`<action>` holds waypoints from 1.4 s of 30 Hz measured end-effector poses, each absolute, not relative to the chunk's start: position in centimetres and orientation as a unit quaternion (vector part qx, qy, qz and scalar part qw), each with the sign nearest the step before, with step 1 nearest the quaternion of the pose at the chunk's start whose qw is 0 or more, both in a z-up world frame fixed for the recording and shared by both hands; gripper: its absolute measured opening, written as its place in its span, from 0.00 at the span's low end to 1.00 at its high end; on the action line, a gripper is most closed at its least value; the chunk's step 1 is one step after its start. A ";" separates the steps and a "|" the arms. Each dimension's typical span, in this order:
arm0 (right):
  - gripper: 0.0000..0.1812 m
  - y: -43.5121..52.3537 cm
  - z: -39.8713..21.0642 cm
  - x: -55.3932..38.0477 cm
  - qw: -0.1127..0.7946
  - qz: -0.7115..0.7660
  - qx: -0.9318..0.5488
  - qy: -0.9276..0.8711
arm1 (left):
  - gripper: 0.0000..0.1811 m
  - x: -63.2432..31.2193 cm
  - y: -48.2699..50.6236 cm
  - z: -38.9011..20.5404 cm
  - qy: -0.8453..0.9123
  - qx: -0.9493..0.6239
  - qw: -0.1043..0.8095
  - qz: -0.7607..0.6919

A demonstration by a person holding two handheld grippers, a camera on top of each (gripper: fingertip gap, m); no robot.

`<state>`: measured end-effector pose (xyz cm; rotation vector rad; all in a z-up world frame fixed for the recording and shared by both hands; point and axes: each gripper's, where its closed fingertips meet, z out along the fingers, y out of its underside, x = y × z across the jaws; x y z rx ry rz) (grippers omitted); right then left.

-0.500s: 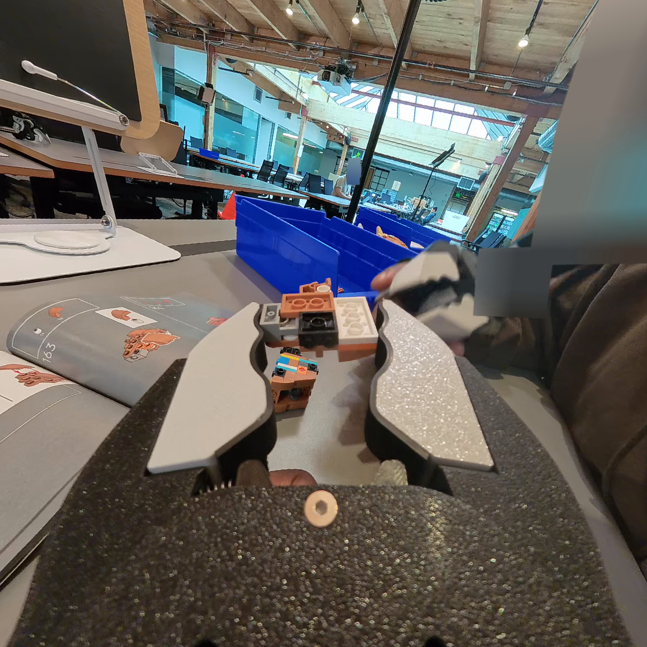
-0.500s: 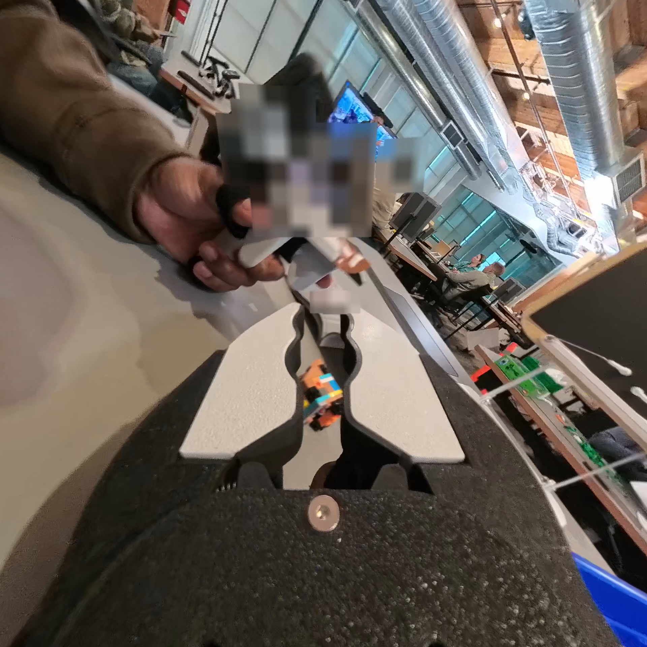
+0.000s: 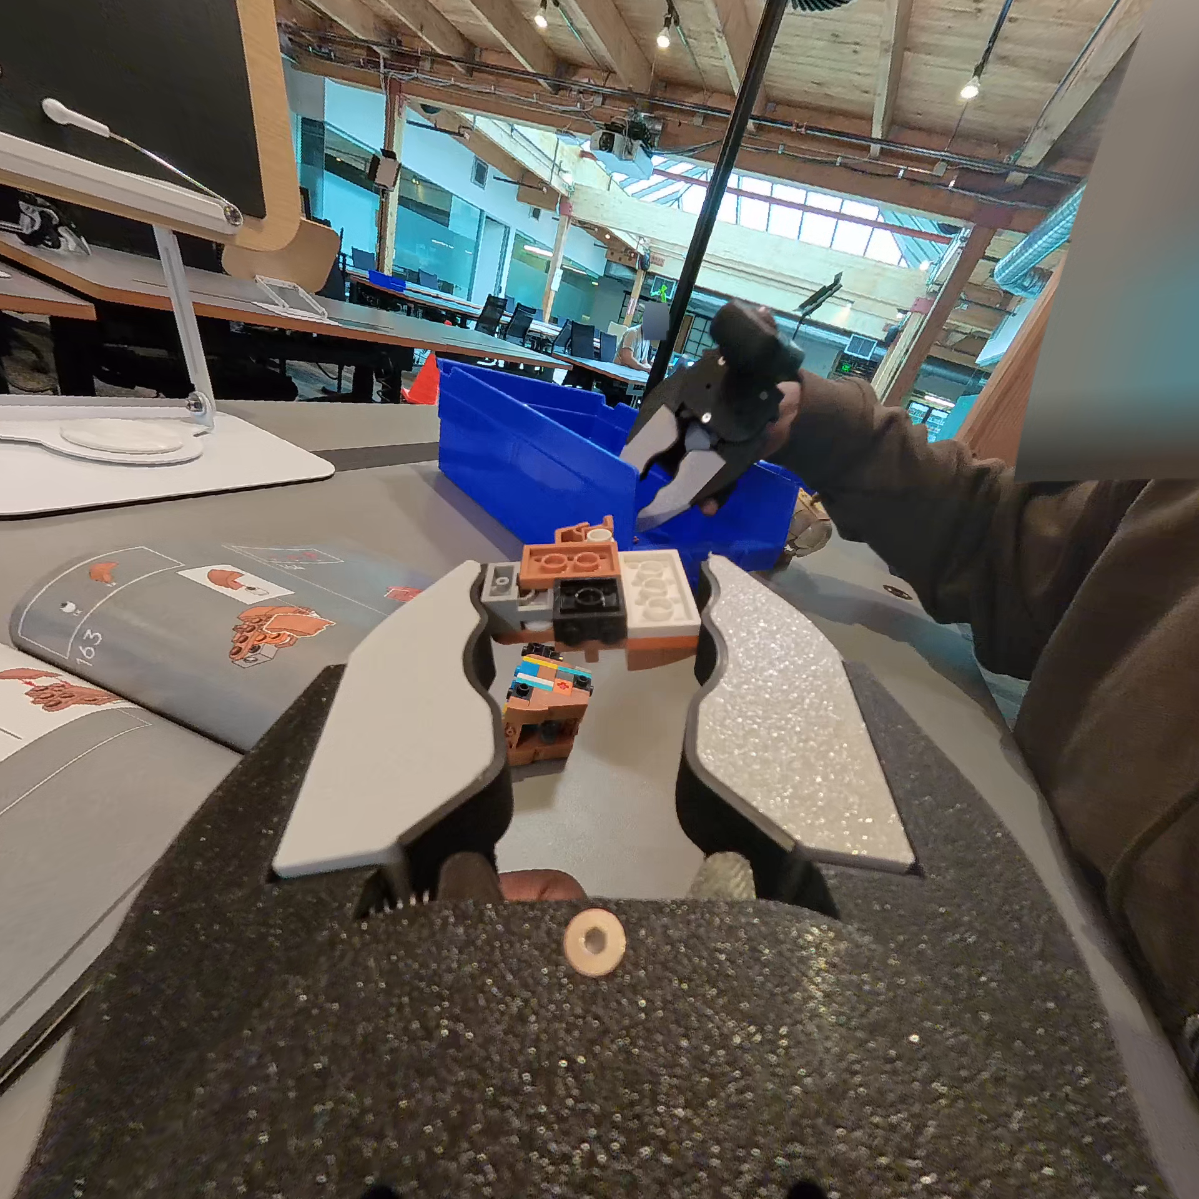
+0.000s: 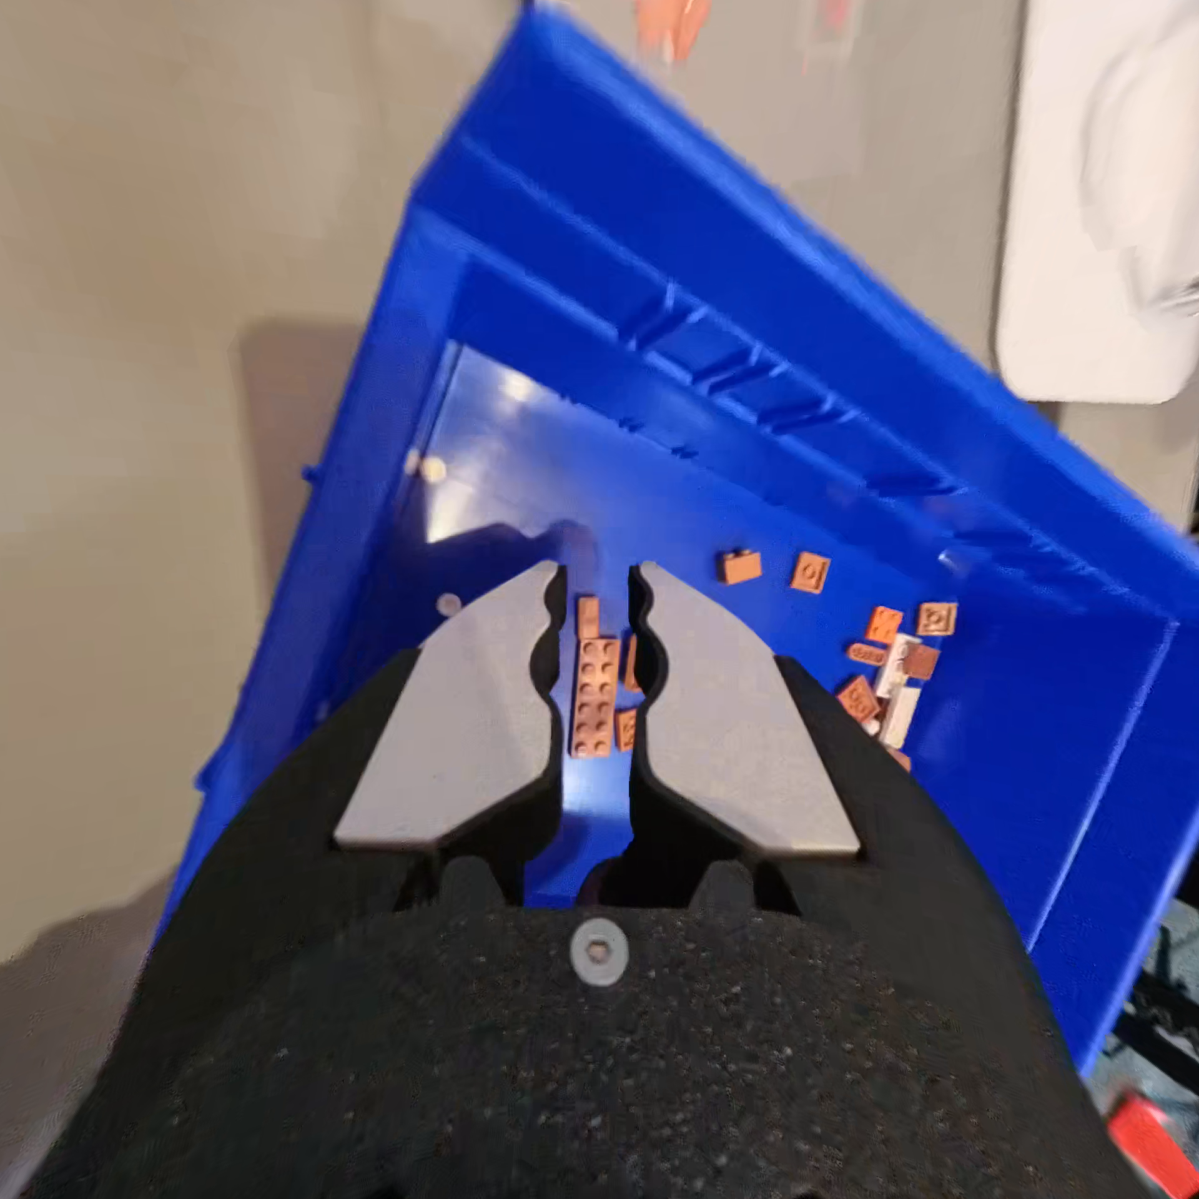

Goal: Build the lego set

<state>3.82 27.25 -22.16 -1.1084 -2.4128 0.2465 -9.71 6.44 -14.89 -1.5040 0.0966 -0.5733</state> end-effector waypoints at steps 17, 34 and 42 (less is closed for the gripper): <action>0.09 29.4 -25.8 5.4 0.113 0.025 -0.429 -0.896 | 0.33 -11.2 6.1 -13.8 -0.062 -0.607 0.667 -0.427; 0.10 28.7 -25.5 5.4 0.114 0.028 -0.421 -0.900 | 0.33 -15.6 5.1 -12.0 -0.264 -0.331 0.555 -0.716; 0.10 28.1 -25.4 5.7 0.119 0.038 -0.400 -0.908 | 0.33 -15.2 5.2 -12.1 -0.258 -0.338 0.551 -0.718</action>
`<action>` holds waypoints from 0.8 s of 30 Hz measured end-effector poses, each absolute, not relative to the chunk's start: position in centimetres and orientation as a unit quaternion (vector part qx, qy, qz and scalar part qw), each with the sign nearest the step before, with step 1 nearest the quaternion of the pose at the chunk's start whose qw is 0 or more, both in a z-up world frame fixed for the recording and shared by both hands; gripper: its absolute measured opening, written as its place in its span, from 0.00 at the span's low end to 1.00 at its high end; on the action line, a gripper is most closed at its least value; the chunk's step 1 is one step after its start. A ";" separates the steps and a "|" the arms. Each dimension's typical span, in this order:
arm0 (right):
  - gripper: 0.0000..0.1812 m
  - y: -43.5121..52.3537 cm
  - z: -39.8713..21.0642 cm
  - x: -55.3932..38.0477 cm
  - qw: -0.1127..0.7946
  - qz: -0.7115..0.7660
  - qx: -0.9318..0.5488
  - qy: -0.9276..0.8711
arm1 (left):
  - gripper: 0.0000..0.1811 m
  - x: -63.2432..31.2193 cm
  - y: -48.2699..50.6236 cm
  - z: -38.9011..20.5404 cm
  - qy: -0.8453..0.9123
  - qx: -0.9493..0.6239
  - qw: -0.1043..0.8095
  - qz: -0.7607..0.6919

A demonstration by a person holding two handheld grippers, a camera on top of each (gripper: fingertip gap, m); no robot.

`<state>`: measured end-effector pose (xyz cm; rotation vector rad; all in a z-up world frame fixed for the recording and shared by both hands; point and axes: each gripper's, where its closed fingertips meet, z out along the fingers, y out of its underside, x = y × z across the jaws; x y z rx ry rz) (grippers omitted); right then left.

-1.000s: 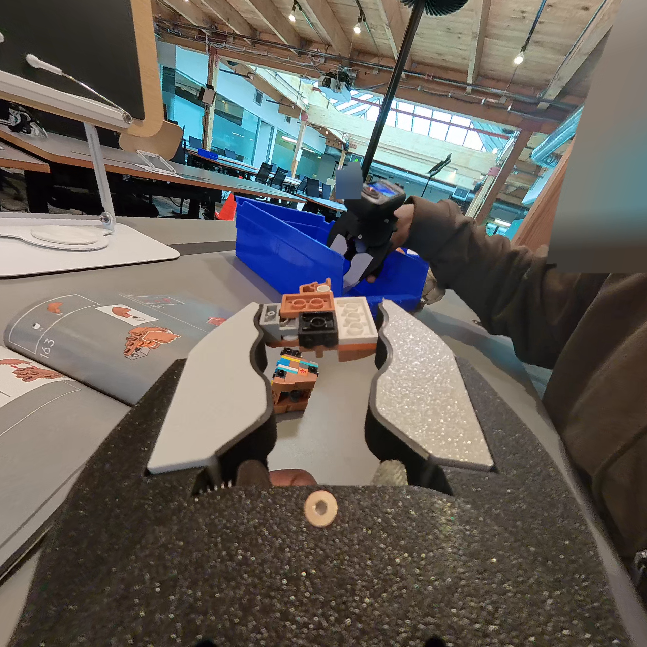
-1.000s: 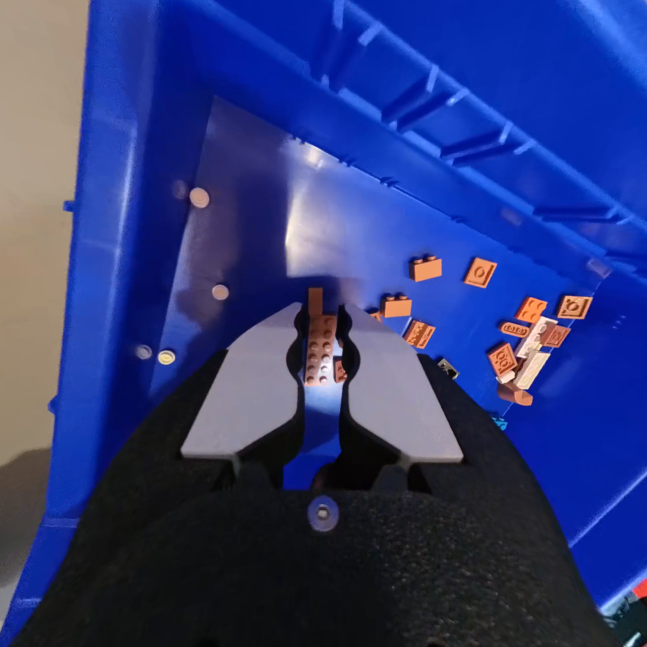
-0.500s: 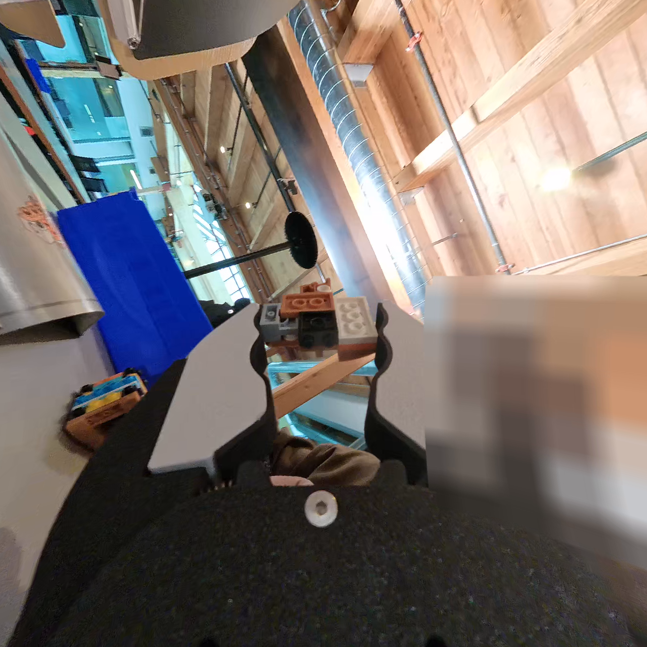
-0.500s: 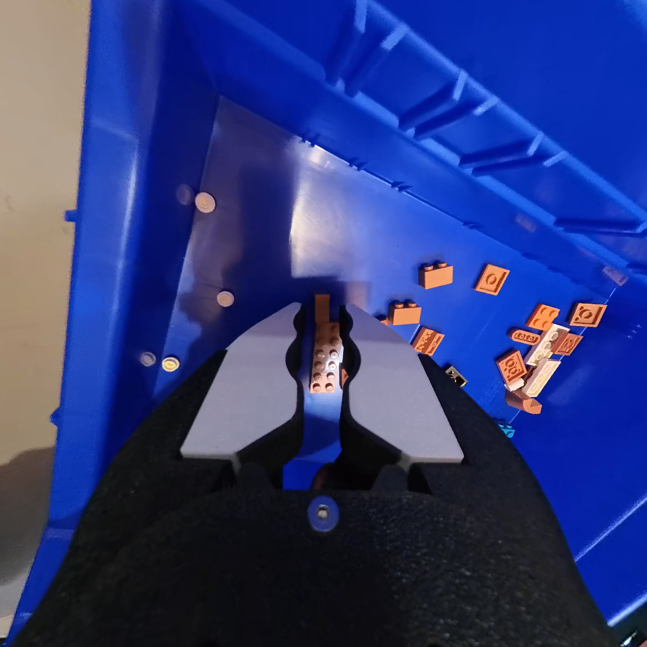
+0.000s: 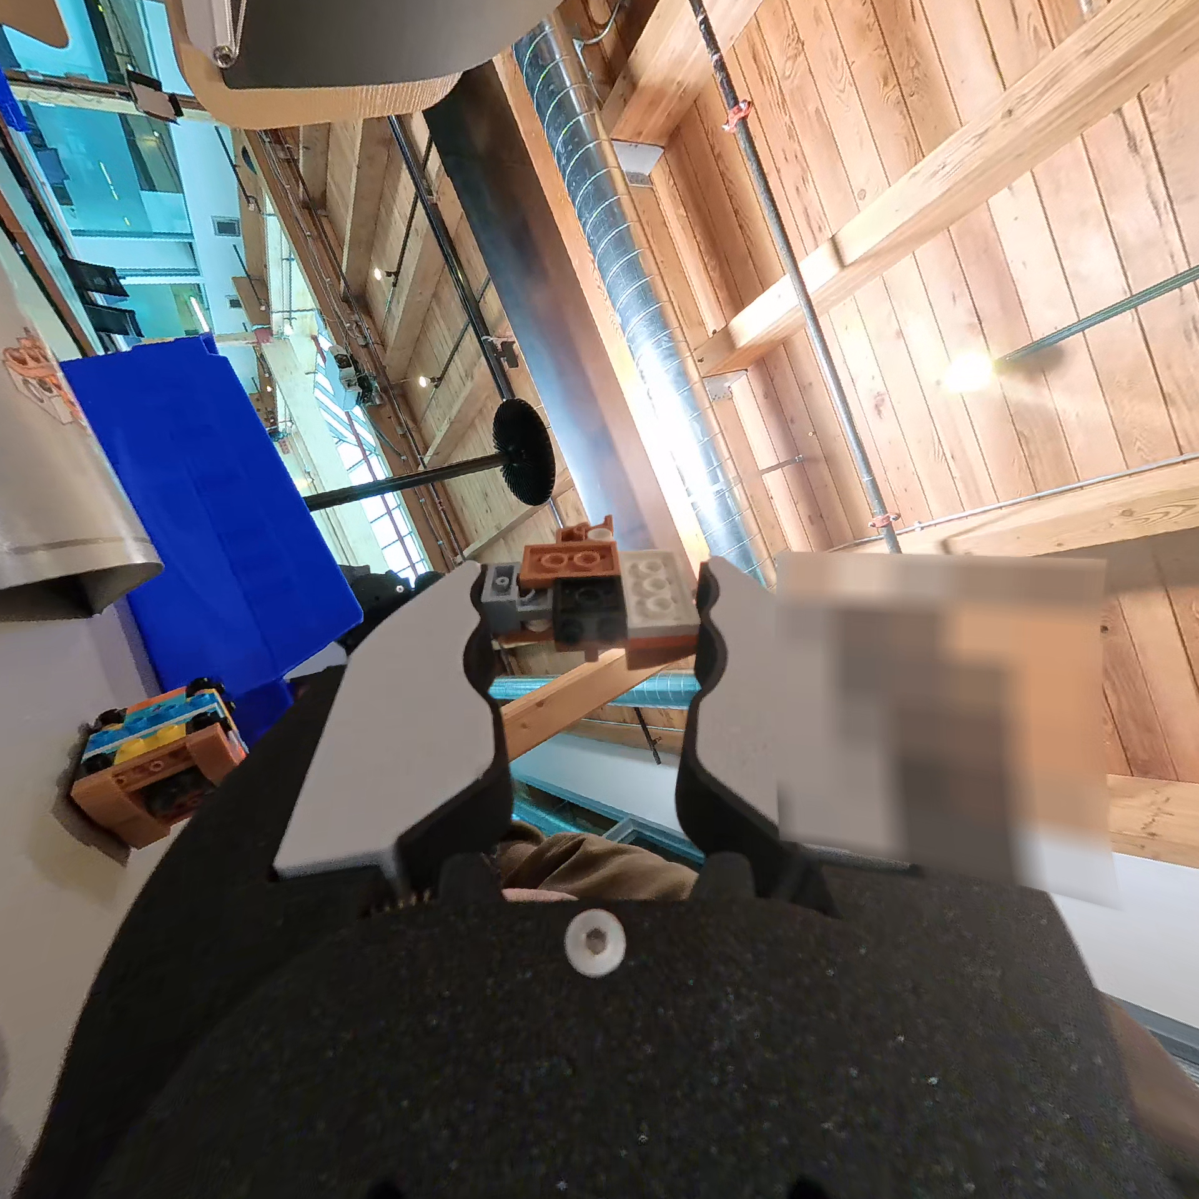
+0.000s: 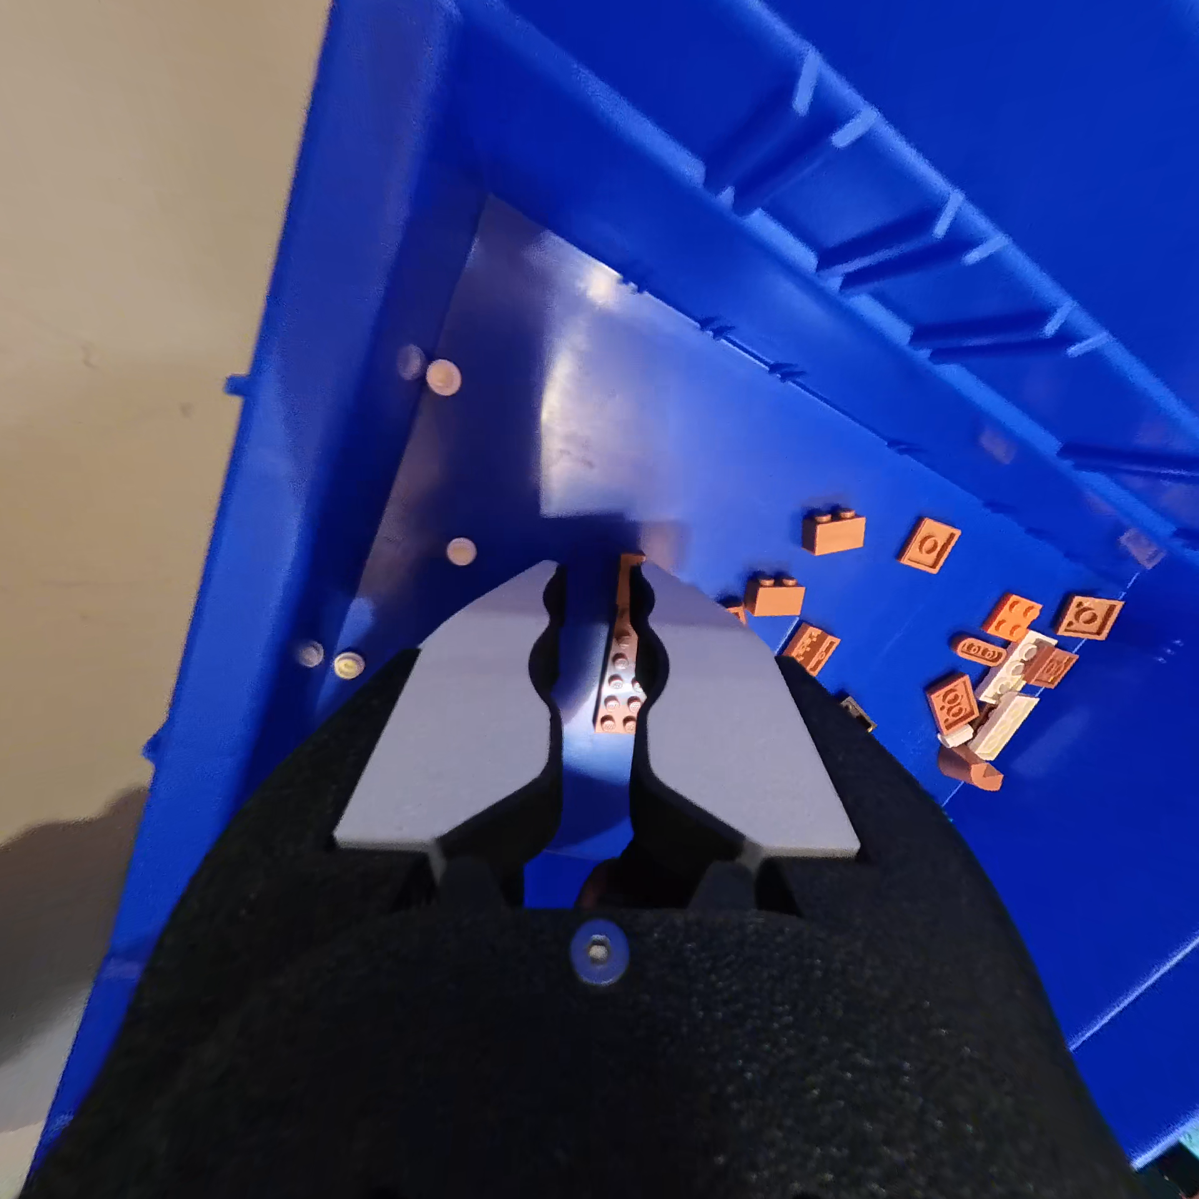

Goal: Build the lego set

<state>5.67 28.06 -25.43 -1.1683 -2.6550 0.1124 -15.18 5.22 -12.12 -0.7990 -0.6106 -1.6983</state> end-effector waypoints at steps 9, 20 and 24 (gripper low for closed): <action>0.10 28.1 -24.3 6.1 0.109 0.063 -0.397 -0.909 | 0.33 -13.8 5.5 -12.3 -0.225 -0.390 0.557 -0.699; 0.09 29.5 -25.6 5.5 0.079 0.042 -0.411 -0.907 | 0.33 -13.1 5.5 -12.5 -0.210 -0.411 0.553 -0.694; 0.08 29.6 -26.0 5.7 0.051 0.050 -0.424 -0.903 | 0.33 -13.1 5.5 -12.5 -0.209 -0.411 0.554 -0.694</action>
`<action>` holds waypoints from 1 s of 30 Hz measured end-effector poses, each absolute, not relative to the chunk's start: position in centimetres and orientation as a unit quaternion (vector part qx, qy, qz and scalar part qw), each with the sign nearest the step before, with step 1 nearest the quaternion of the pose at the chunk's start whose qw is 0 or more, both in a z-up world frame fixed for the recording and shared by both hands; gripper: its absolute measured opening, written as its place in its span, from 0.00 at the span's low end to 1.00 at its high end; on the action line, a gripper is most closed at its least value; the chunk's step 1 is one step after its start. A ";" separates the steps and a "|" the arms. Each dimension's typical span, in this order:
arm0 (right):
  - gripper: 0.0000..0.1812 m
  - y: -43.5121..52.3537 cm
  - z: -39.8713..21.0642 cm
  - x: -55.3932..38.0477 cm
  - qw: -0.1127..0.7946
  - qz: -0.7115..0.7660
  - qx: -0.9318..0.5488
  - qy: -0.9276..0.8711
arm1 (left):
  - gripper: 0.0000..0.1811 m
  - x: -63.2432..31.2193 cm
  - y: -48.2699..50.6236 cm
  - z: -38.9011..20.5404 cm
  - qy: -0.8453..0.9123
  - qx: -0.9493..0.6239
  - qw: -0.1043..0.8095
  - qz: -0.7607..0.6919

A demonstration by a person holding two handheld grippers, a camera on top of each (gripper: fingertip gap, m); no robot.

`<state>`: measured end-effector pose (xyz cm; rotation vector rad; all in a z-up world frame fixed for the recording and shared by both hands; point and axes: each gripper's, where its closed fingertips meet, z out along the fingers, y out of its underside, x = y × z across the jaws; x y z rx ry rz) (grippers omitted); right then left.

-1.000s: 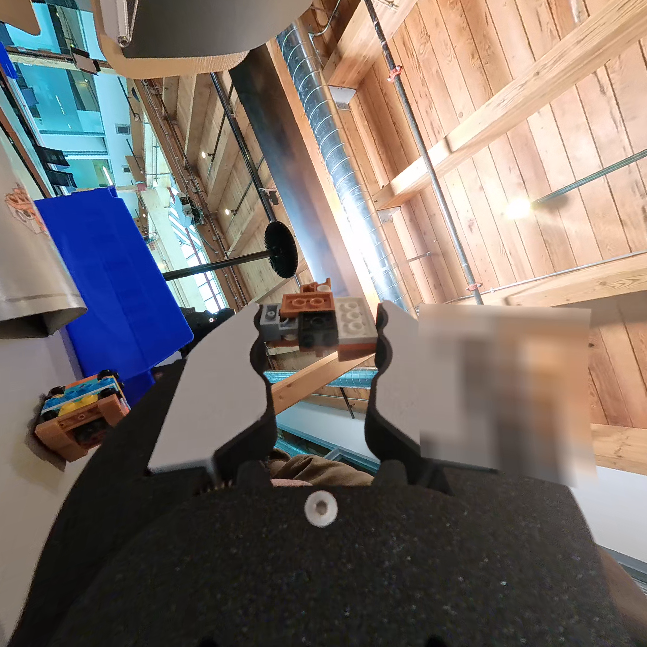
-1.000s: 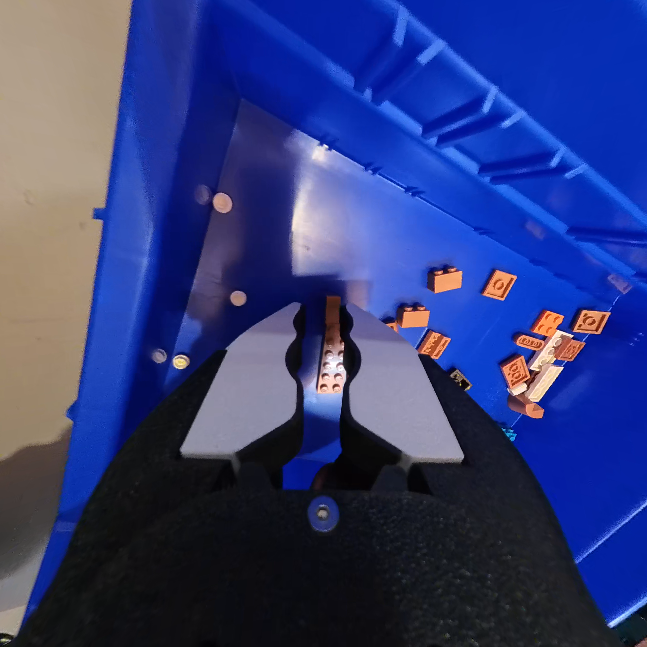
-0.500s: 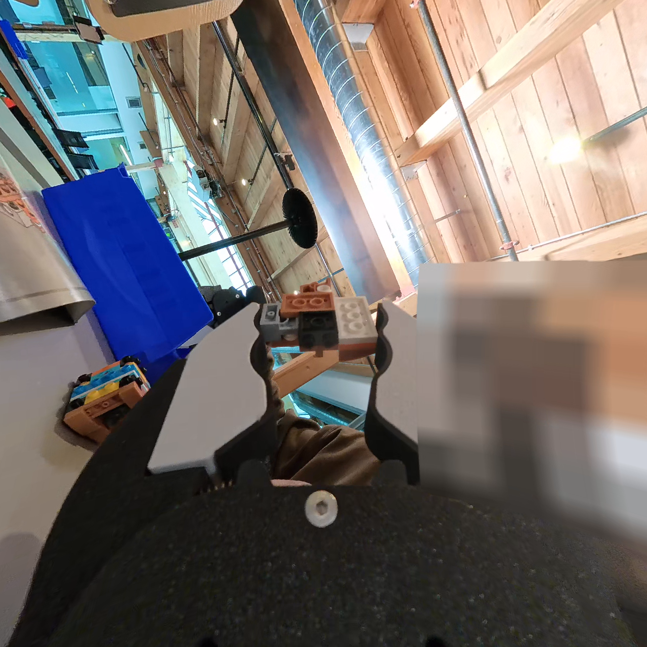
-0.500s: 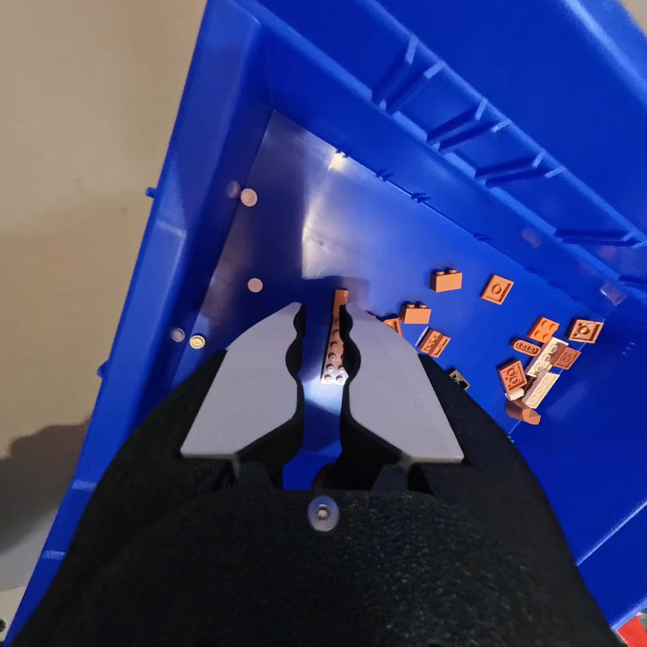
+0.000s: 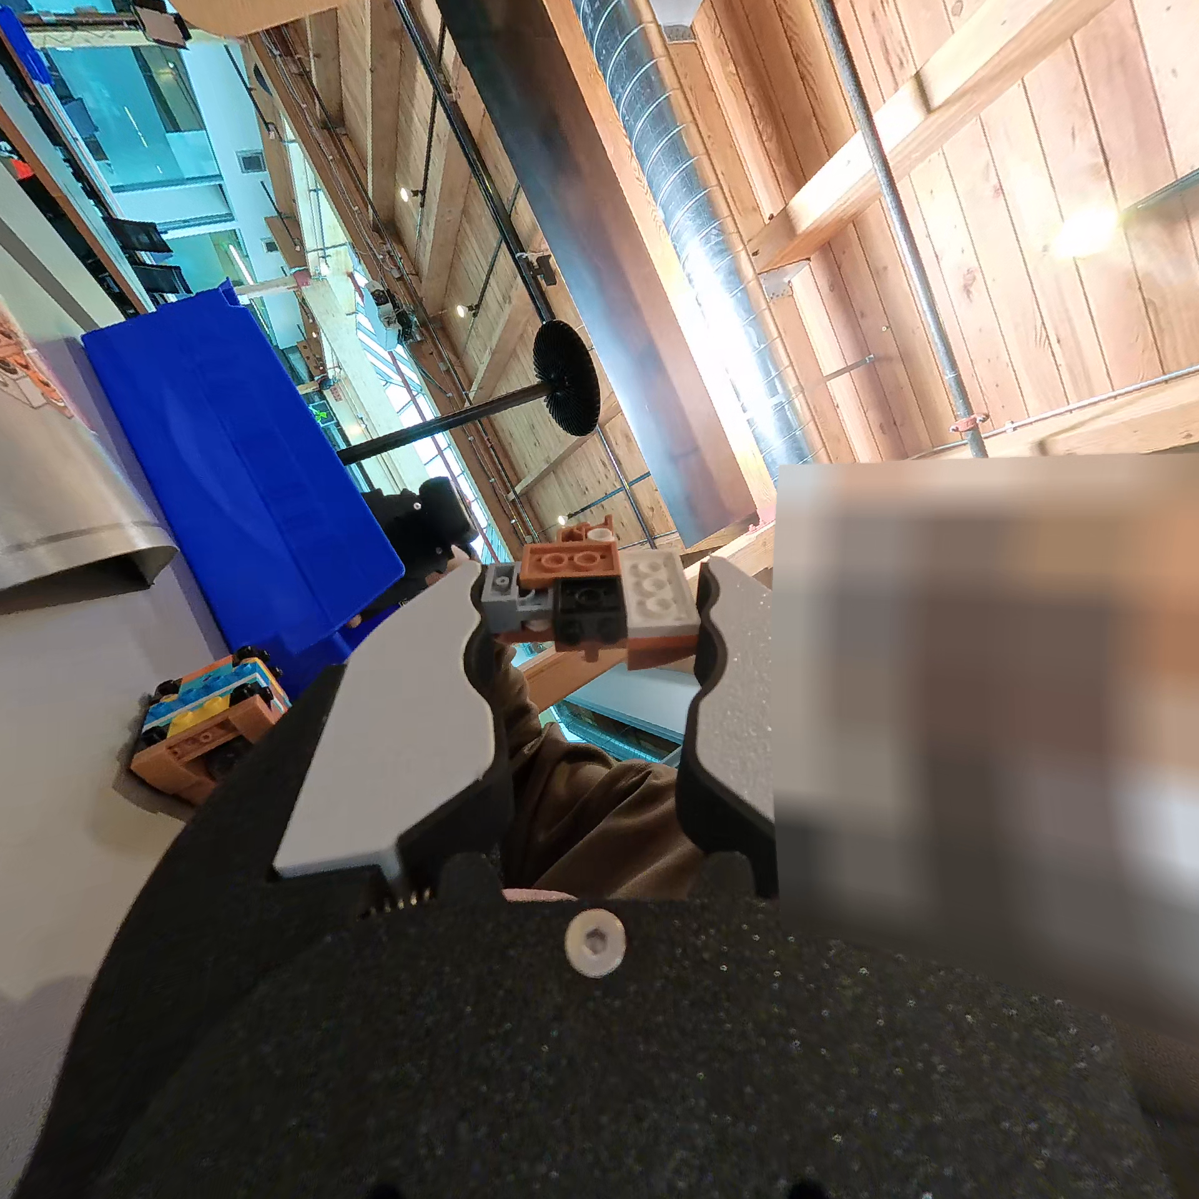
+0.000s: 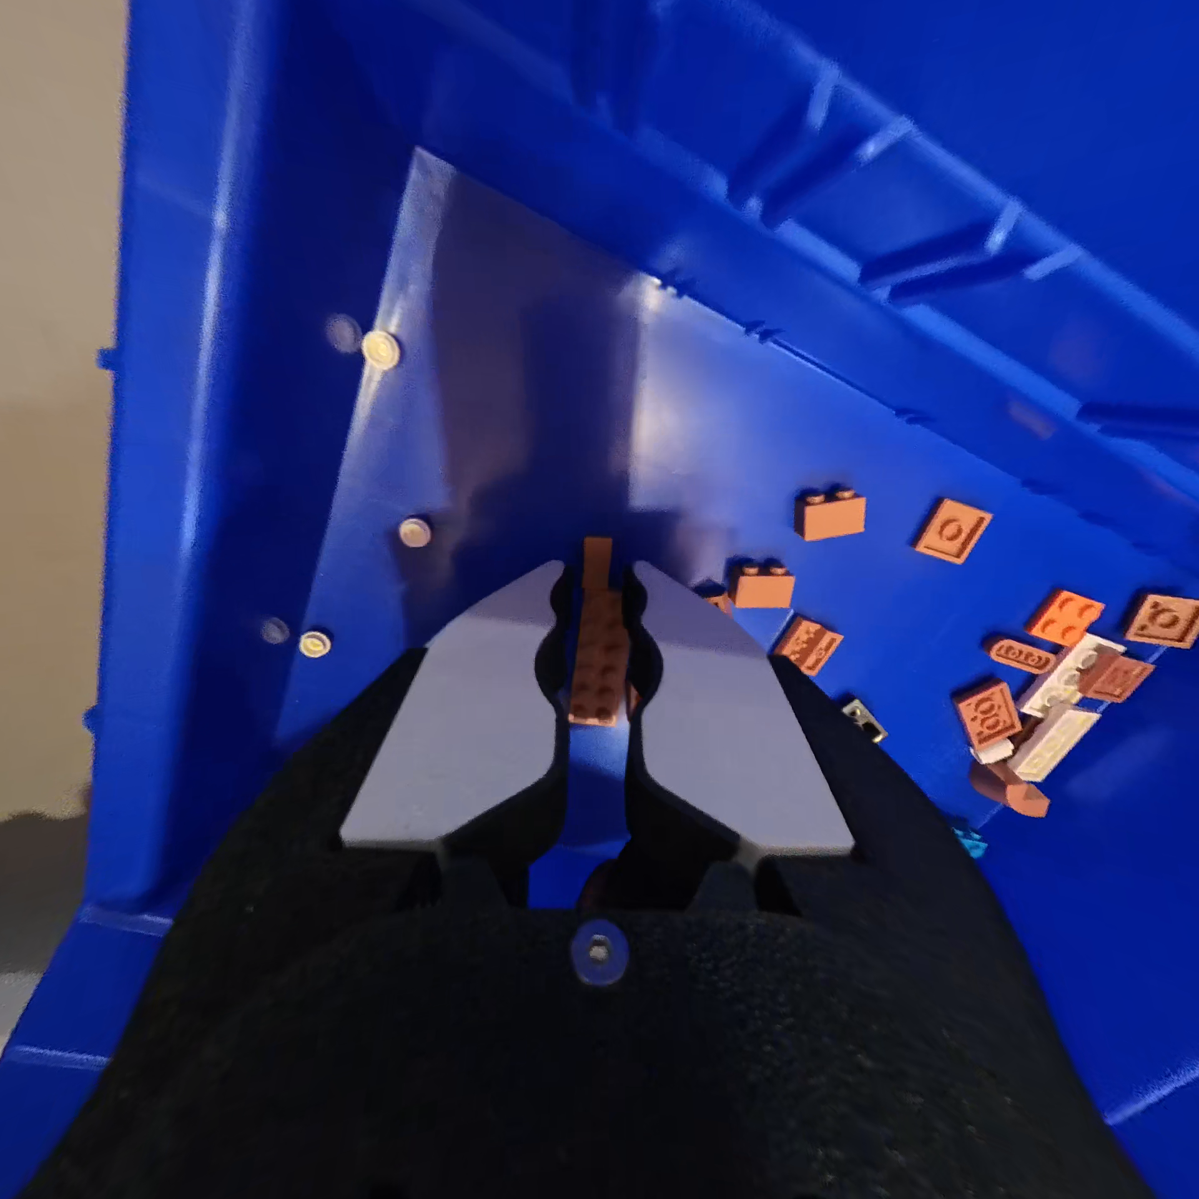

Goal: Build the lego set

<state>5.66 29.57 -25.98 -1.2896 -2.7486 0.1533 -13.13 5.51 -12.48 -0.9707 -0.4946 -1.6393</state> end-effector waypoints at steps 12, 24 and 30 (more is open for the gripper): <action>0.04 26.0 -20.7 4.6 0.159 0.146 -0.437 -0.873 | 0.33 -13.1 5.4 -12.3 -0.201 -0.417 0.559 -0.688; 0.04 9.6 -21.2 4.6 0.203 0.280 -0.368 -0.863 | 0.33 -11.8 5.7 -12.8 -0.179 -0.444 0.556 -0.680; 0.04 8.4 -24.3 4.0 0.179 0.282 -0.371 -0.866 | 0.33 -12.0 5.7 -12.9 -0.184 -0.442 0.556 -0.679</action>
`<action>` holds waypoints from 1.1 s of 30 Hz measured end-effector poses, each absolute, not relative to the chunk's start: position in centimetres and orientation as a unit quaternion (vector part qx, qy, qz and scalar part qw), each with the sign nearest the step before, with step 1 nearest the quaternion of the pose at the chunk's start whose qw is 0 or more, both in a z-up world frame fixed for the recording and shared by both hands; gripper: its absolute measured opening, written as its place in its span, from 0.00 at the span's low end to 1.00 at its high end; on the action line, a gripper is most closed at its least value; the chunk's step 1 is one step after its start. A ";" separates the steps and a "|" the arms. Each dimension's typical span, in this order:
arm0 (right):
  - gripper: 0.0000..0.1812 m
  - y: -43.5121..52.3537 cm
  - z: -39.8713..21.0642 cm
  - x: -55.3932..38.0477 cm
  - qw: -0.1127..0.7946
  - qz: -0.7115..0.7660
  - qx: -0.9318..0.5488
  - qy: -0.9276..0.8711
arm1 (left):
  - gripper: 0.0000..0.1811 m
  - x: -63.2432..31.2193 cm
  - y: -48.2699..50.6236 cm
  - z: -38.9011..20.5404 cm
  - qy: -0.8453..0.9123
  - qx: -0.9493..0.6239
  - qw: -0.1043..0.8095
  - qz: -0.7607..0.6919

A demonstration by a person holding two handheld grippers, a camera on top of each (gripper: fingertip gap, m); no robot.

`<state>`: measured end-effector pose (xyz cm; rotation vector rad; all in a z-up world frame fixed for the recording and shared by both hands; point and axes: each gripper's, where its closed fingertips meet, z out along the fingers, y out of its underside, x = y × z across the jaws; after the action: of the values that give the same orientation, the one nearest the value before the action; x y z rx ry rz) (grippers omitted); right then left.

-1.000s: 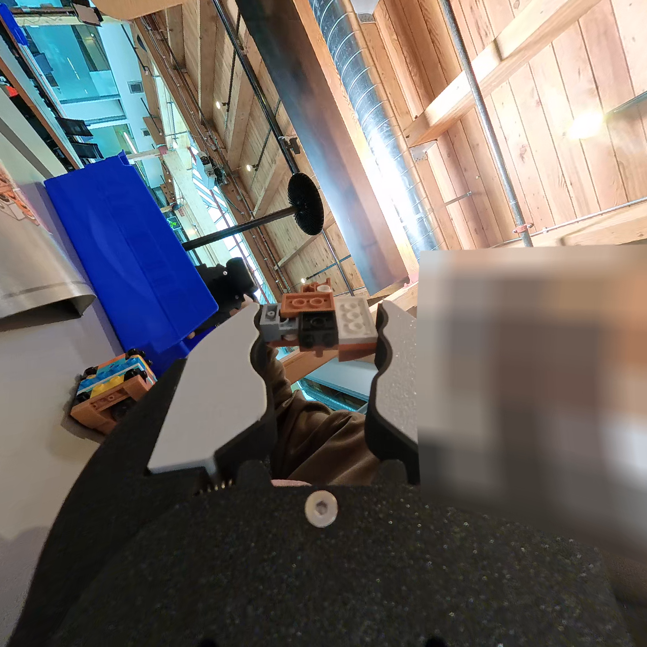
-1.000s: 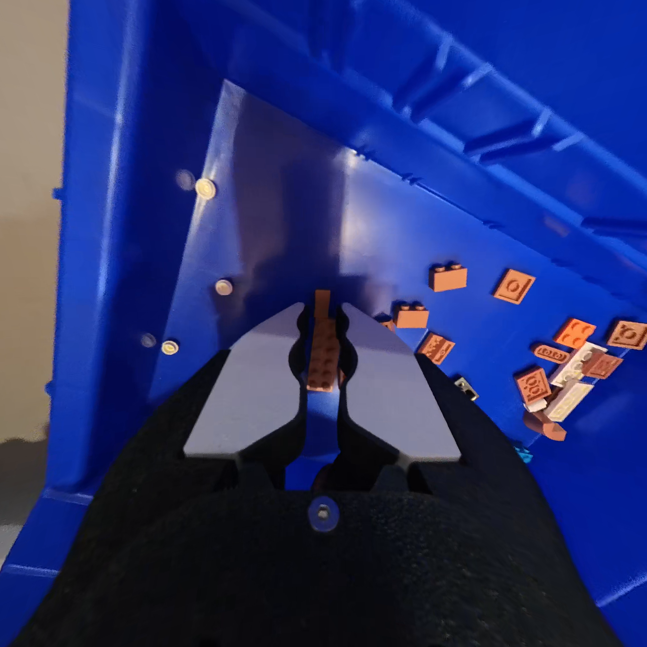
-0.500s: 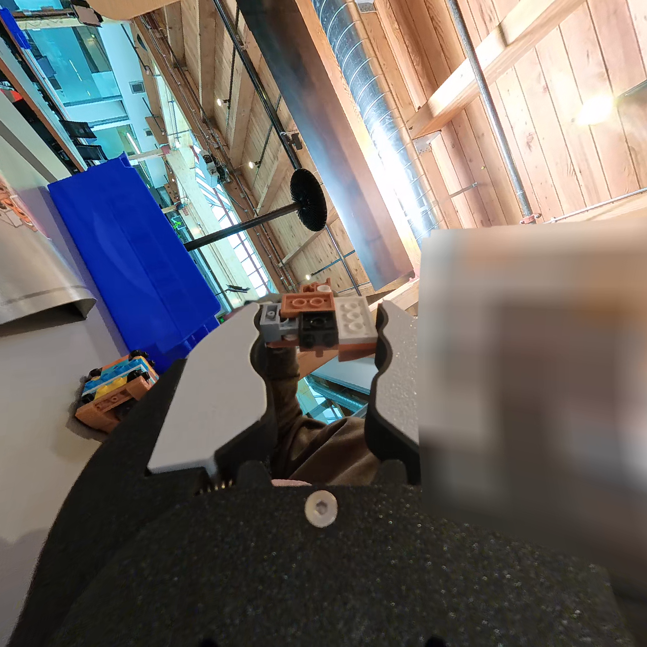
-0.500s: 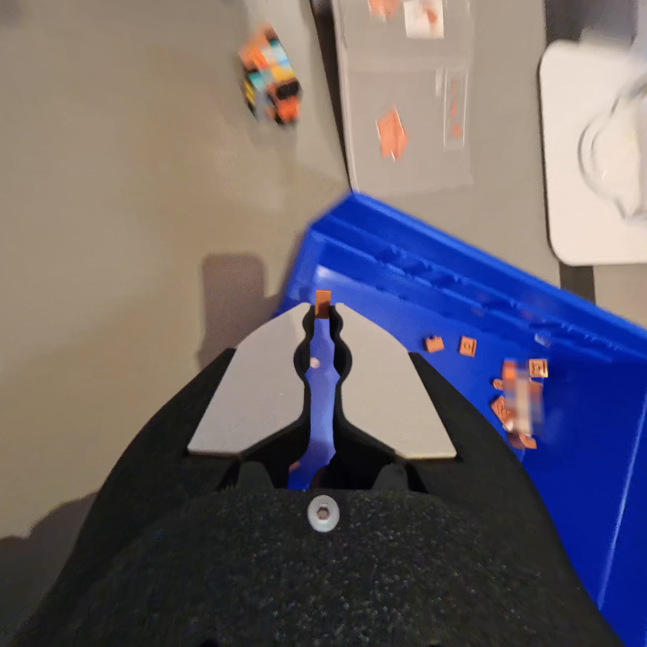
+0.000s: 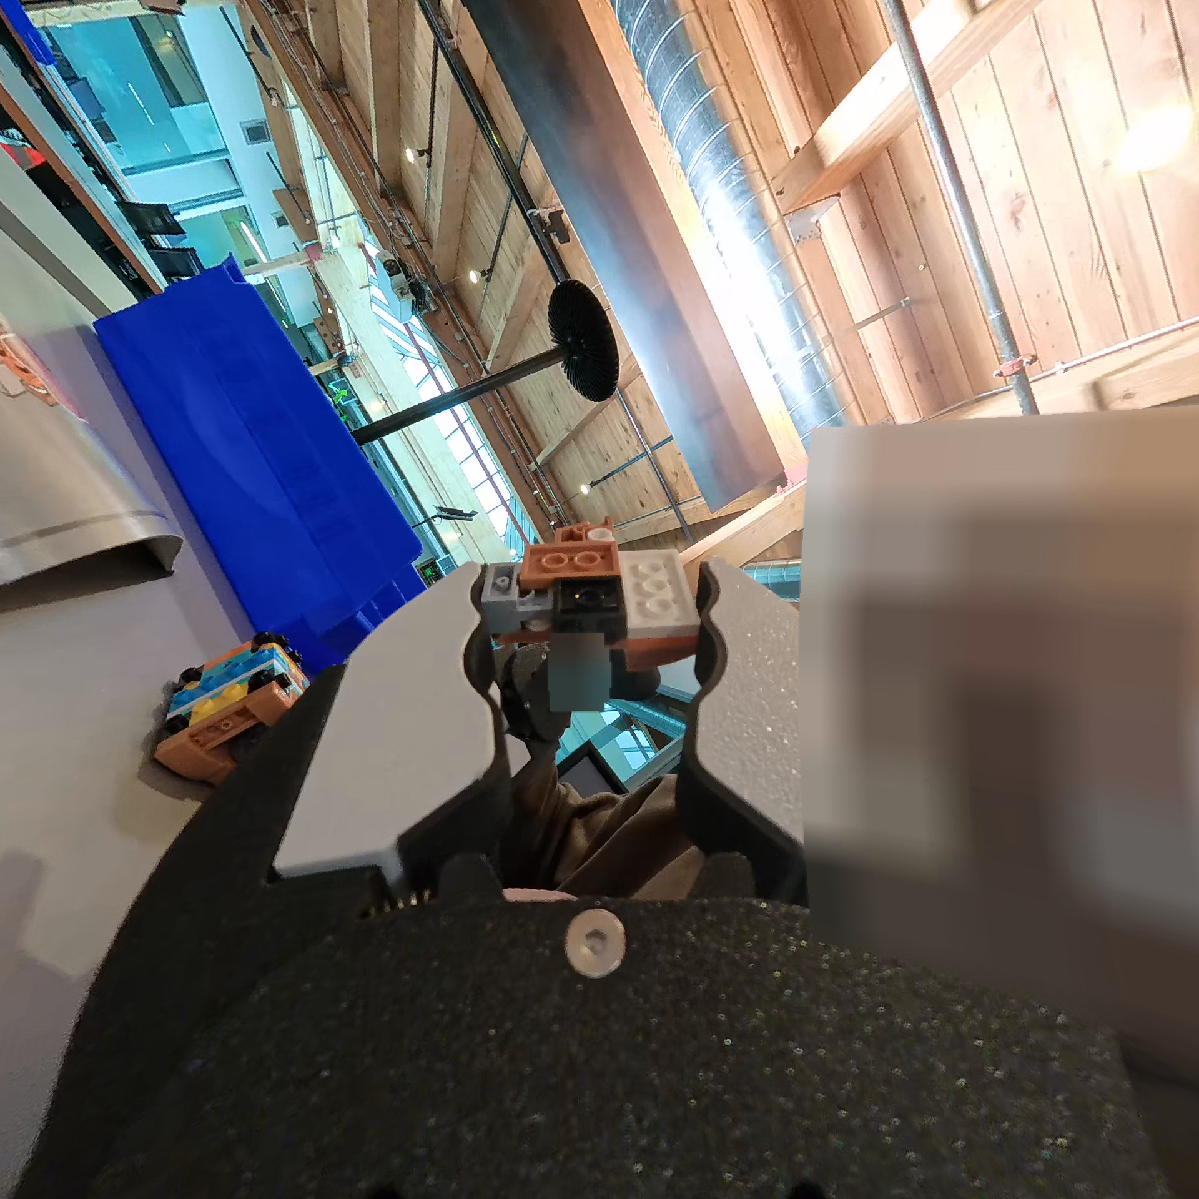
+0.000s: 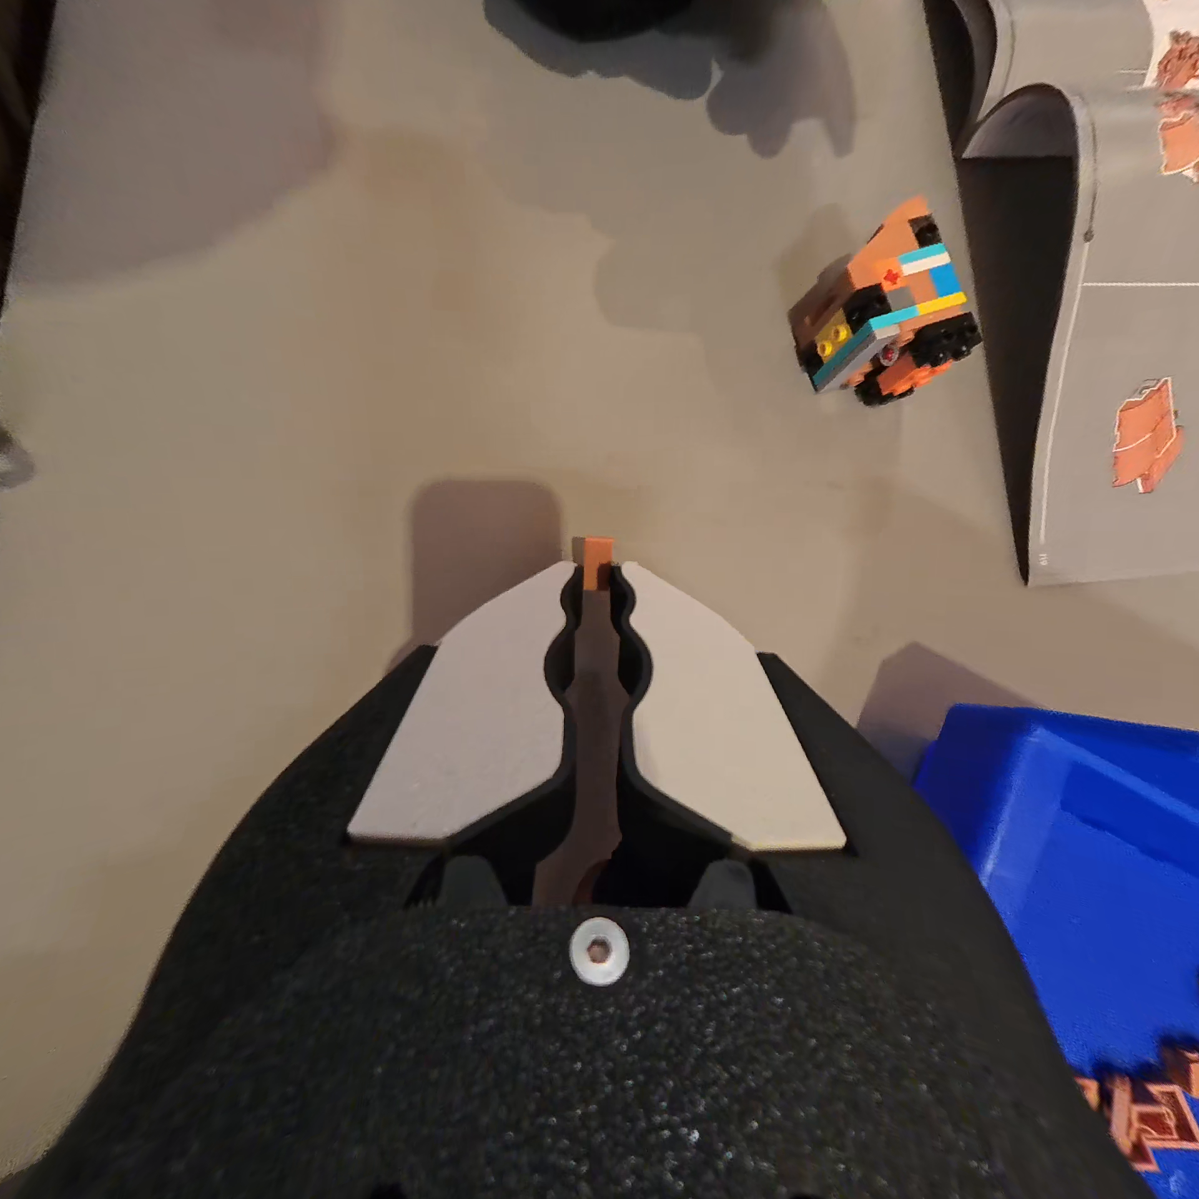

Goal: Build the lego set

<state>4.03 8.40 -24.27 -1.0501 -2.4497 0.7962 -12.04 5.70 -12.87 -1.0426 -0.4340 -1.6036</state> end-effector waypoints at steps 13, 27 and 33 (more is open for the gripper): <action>0.04 9.1 -25.4 3.8 0.178 0.294 -0.390 -0.854 | 0.33 -12.2 5.8 -13.1 -0.193 -0.437 0.551 -0.685; 0.04 15.2 -16.7 4.5 0.306 0.273 -0.408 -0.816 | 0.33 -12.2 5.9 -13.2 -0.191 -0.439 0.549 -0.685; 0.04 23.4 -17.7 3.7 0.286 0.152 -0.477 -0.817 | 0.33 -11.8 5.9 -13.1 -0.184 -0.443 0.549 -0.684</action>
<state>3.75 23.40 -17.68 -1.2745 -2.1849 0.4075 -11.85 5.88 -13.15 -1.0492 -0.4364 -1.6198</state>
